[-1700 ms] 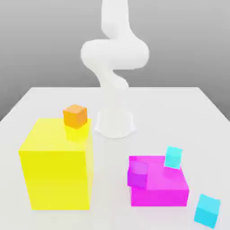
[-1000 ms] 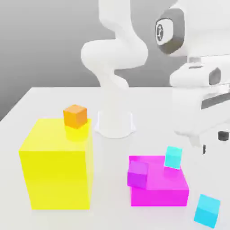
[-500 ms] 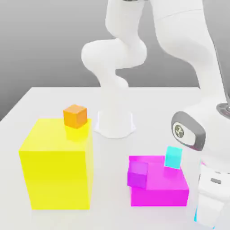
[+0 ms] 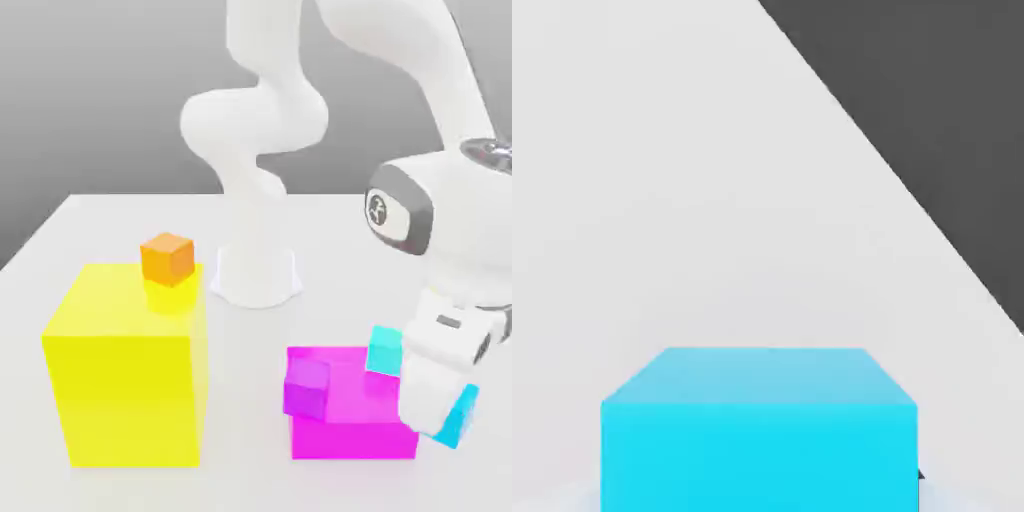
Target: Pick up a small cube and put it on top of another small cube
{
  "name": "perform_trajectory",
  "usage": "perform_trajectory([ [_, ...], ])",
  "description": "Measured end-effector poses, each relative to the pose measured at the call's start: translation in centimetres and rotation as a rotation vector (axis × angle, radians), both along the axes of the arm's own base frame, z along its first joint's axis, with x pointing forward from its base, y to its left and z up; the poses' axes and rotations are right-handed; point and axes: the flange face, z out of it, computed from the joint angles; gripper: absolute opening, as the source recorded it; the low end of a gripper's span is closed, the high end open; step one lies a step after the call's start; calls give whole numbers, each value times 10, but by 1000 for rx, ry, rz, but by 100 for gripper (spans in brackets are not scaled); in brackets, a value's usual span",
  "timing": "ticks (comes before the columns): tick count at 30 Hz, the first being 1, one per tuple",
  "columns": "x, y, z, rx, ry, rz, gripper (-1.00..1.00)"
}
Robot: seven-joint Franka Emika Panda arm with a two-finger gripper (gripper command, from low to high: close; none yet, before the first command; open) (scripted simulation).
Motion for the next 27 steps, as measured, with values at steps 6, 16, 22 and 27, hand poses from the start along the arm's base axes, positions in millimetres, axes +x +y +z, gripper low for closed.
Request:
perform_trajectory([
  [6, -25, -68, 43, 1, 1, -335, -100],
  [16, -55, -112, 3, -7, -1, -590, 100],
  [22, -56, -112, 0, -7, -1, -591, 100],
  [27, -54, -112, 50, -8, -1, -591, 100],
])
